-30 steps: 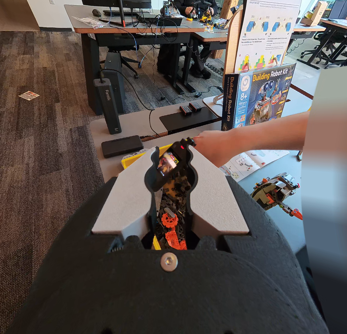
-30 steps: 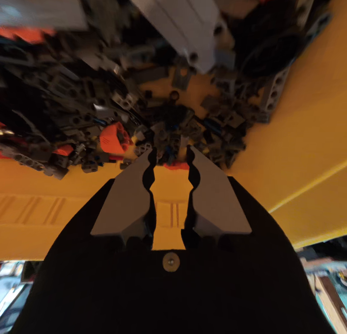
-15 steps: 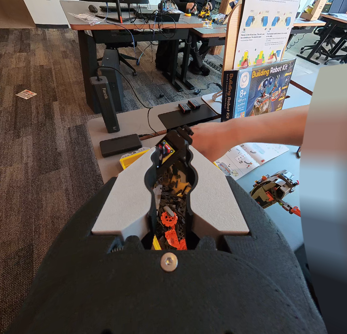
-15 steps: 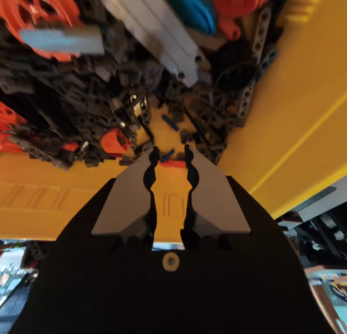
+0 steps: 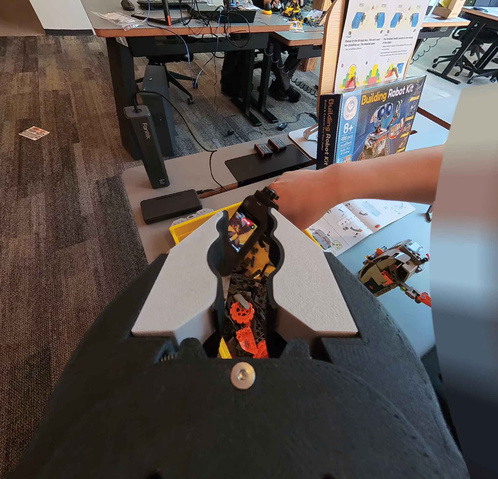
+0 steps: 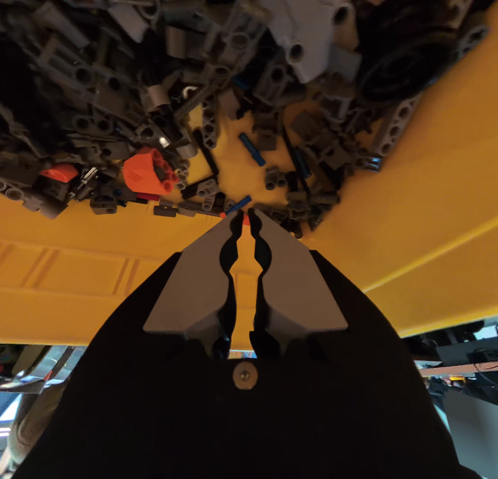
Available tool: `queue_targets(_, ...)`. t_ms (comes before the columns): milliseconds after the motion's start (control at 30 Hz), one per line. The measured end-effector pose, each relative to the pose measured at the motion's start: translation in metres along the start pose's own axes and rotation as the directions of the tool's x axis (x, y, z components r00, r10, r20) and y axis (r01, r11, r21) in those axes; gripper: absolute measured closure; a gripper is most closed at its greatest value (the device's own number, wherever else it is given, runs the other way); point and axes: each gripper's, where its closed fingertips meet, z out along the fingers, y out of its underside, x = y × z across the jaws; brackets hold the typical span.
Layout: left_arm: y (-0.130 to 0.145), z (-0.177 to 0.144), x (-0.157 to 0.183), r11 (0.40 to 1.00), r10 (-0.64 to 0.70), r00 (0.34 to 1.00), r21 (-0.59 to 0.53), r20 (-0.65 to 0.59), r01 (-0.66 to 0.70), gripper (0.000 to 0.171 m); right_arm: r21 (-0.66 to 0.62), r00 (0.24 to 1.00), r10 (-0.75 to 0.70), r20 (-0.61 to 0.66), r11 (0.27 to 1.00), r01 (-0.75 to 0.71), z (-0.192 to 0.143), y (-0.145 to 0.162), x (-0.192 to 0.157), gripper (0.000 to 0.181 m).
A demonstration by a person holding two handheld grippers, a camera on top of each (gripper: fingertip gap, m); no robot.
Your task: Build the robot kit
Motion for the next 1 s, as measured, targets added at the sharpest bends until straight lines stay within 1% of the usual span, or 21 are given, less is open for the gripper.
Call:
queue_targets(33, 0.0, 0.0, 0.0, 1.0, 0.001, 1.0, -0.001, 0.0, -0.001, 0.145, -0.008, 1.0, -0.019, 0.019, 1.0, 0.019, 0.001, 0.001, -0.005, 0.181)
queue_targets(133, 0.0, 0.001, 0.0, 1.0, 0.0, 1.0, -0.003, -0.001, 0.0, 0.145, -0.031, 0.995, -0.044, 0.086, 0.998, 0.047, 0.007, 0.002, -0.022, 0.181)
queue_targets(167, 0.001, 0.001, 0.0, 1.0, 0.0, 1.0, -0.004, -0.002, 0.0, 0.145, -0.051, 0.995, -0.048, 0.083, 0.997, 0.053, 0.009, 0.004, -0.022, 0.181)
queue_targets(233, 0.001, 0.001, 0.001, 1.0, 0.001, 1.0, -0.006, -0.002, -0.001, 0.145, -0.075, 0.998, -0.057, 0.024, 0.995, 0.059, 0.01, 0.006, -0.013, 0.181)
queue_targets(333, 0.001, 0.001, 0.002, 1.0, 0.006, 1.0, -0.008, -0.004, -0.006, 0.145, -0.073, 0.998, -0.067, 0.006, 0.995, 0.067, 0.011, 0.005, -0.01, 0.18)
queue_targets(433, 0.002, 0.002, 0.001, 1.0, 0.004, 1.0, -0.012, -0.005, -0.004, 0.145, -0.068, 0.997, -0.074, -0.021, 0.995, 0.072, 0.011, 0.004, -0.005, 0.173)
queue_targets(567, 0.002, 0.002, 0.001, 1.0, 0.004, 1.0, -0.013, -0.006, -0.004, 0.145, -0.057, 0.999, -0.045, 0.03, 0.997, 0.047, 0.014, 0.003, -0.01, 0.17)
queue_targets(633, 0.002, 0.002, 0.002, 1.0, 0.005, 1.0, -0.014, -0.007, -0.005, 0.145, -0.043, 0.998, -0.032, 0.061, 0.998, 0.035, 0.014, 0.0, -0.015, 0.164)
queue_targets(667, 0.003, 0.003, 0.002, 1.0, 0.006, 1.0, -0.017, -0.006, -0.006, 0.145, -0.05, 0.998, -0.03, 0.056, 0.998, 0.033, 0.014, 0.0, -0.014, 0.163)
queue_targets(867, 0.004, 0.004, 0.002, 1.0, 0.009, 1.0, -0.024, -0.009, -0.009, 0.145, -0.07, 0.998, -0.055, 0.024, 0.996, 0.057, 0.015, 0.001, -0.012, 0.171)
queue_targets(900, 0.004, 0.003, 0.003, 1.0, 0.009, 1.0, -0.023, -0.01, -0.009, 0.145, -0.072, 0.998, -0.063, 0.025, 0.995, 0.065, 0.015, 0.002, -0.013, 0.177)
queue_targets(1000, 0.003, 0.003, 0.002, 1.0, 0.007, 1.0, -0.02, -0.01, -0.008, 0.145, -0.048, 0.998, -0.06, 0.033, 0.997, 0.062, 0.012, 0.0, -0.015, 0.177)
